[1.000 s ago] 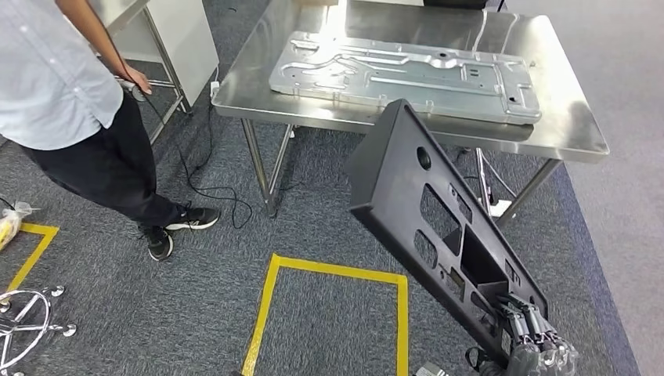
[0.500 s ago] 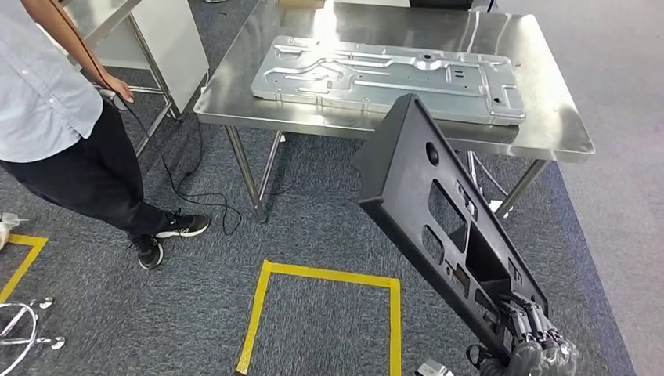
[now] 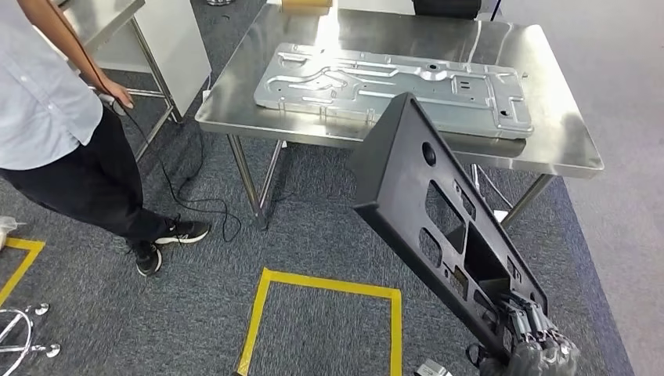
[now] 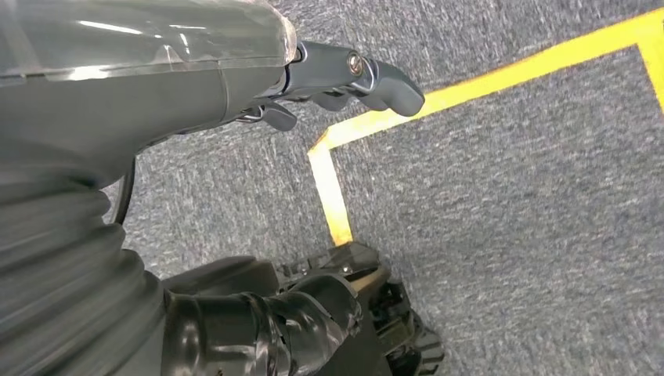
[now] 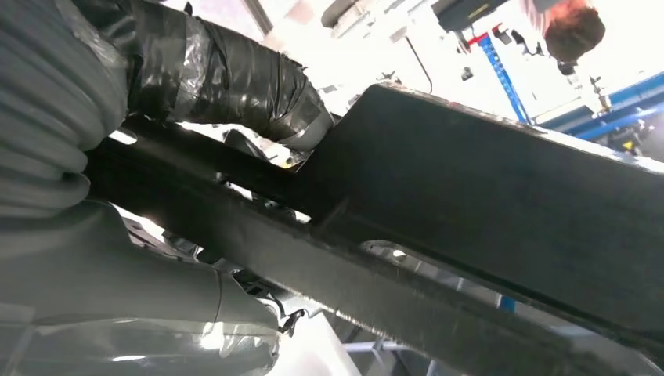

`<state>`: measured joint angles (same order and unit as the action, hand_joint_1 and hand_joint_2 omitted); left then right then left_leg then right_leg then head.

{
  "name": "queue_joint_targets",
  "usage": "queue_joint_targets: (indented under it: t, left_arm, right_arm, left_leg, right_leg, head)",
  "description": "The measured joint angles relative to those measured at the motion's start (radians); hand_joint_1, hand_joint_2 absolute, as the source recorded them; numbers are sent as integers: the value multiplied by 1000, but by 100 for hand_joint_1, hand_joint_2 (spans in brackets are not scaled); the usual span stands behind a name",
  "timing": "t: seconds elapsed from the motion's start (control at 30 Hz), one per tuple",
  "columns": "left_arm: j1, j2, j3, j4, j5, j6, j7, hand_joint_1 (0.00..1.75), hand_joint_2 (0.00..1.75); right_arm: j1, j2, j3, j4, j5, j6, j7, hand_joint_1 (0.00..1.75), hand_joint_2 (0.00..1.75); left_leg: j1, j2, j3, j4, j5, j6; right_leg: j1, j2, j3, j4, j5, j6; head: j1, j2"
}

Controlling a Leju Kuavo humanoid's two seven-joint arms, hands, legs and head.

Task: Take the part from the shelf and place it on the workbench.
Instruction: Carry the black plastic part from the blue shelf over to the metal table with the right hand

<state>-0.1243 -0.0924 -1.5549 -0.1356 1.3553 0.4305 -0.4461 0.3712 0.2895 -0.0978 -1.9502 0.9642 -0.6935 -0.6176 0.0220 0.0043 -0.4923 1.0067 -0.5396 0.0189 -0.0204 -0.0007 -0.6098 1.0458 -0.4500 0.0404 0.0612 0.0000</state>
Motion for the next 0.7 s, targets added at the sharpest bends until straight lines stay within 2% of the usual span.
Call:
queue_joint_targets:
  t: [0.03,0.1,0.17,0.2,0.27,0.3,0.33,0.37,0.4,0.43,0.47,0.5,0.53,0.63,0.67,0.7]
  left_arm:
    - [-1,0,0,0,0,-1,1,0,175]
    - [-2,0,0,0,-2,-2,3,0,175]
    - [-4,0,0,0,-6,-2,3,0,175]
    - [-4,0,0,0,-7,-2,4,0,175]
    - [-2,0,0,0,-8,-2,4,0,175]
    - [0,0,0,0,-9,-2,5,0,175]
    - [2,0,0,0,-10,-2,5,0,175]
    - [3,0,0,0,-10,-2,6,0,175]
    - [3,0,0,0,-11,-2,6,0,175]
    - [3,1,0,0,-11,-2,6,0,175]
    - [2,1,0,0,-11,-2,6,0,175]
    - [1,2,0,0,-11,-2,6,0,175]
    - [0,2,0,1,-11,-2,6,0,175]
    - [0,2,0,1,-11,-2,6,0,175]
    - [0,2,0,1,-12,-2,6,0,175]
    - [0,1,0,1,-14,-2,5,0,175]
  right_arm:
    - [-1,0,0,-1,-1,0,-2,175,175]
    - [-1,0,-1,-3,-1,0,-4,175,175]
    - [-3,0,-1,-7,-1,0,-9,175,175]
    - [-4,0,-1,-8,0,0,-12,175,175]
    - [-6,0,-1,-10,-1,0,-18,175,175]
    - [-6,0,-1,-10,-1,0,-19,175,175]
    - [-6,0,-1,-10,-1,0,-20,175,175]
    - [-6,0,-1,-10,-1,0,-20,175,175]
    - [-6,0,-1,-10,-1,0,-20,175,175]
    - [-6,0,-1,-11,-1,0,-20,175,175]
    - [-7,0,-1,-11,-1,0,-20,175,175]
    - [-8,0,-1,-11,-1,0,-20,175,175]
    - [-9,1,-1,-12,-1,0,-20,175,175]
    - [-10,1,-1,-16,-1,0,-21,175,175]
    - [-12,0,-1,-18,-2,0,-23,175,175]
    - [-14,0,-1,-20,-3,0,-25,175,175]
  left_leg:
    - [-1,1,2,-2,-3,-7]
    - [0,3,10,-4,-11,-19]
    - [2,3,-5,43,-38,-26]
    - [3,3,-34,100,-62,-27]
    - [1,3,-120,242,-108,-27]
    - [1,3,-155,287,-110,-25]
    - [-1,2,-174,297,-91,-21]
    - [-3,2,-173,265,-50,-15]
    - [-7,1,-157,204,1,-6]
    - [-12,1,-137,143,39,4]
    - [-16,1,-116,90,62,12]
    - [-20,0,-103,59,68,18]
    - [-23,0,-97,48,61,20]
    - [-17,0,-77,19,61,26]
    - [-13,0,-66,7,62,29]
    - [-10,1,-56,-1,62,32]
  right_leg:
    - [5,1,2,-3,-9,-9]
    - [4,4,8,-8,-16,-28]
    - [2,4,21,-15,-23,-46]
    - [4,3,28,-16,-27,-53]
    - [11,2,39,-17,-38,-64]
    - [15,4,45,-16,-44,-66]
    - [20,6,53,-16,-50,-68]
    - [24,8,63,-16,-57,-69]
    - [27,10,75,-16,-65,-69]
    - [31,10,83,-16,-72,-67]
    - [32,11,89,-16,-79,-64]
    - [32,11,91,-16,-84,-60]
    - [31,11,90,-17,-87,-55]
    - [29,9,96,-13,-98,-40]
    - [28,8,87,11,-111,-34]
    - [24,6,65,55,-129,-28]
  head:
    - [0,0]
    - [-1,0]
    - [-3,0]
    - [-5,0]
    - [-6,0]
    - [-6,0]
    - [-6,0]
    - [-6,0]
    - [-6,0]
    - [-5,0]
    - [-4,0]
    - [-4,0]
    - [-3,0]
    - [-3,0]
    - [-2,0]
    - [0,0]
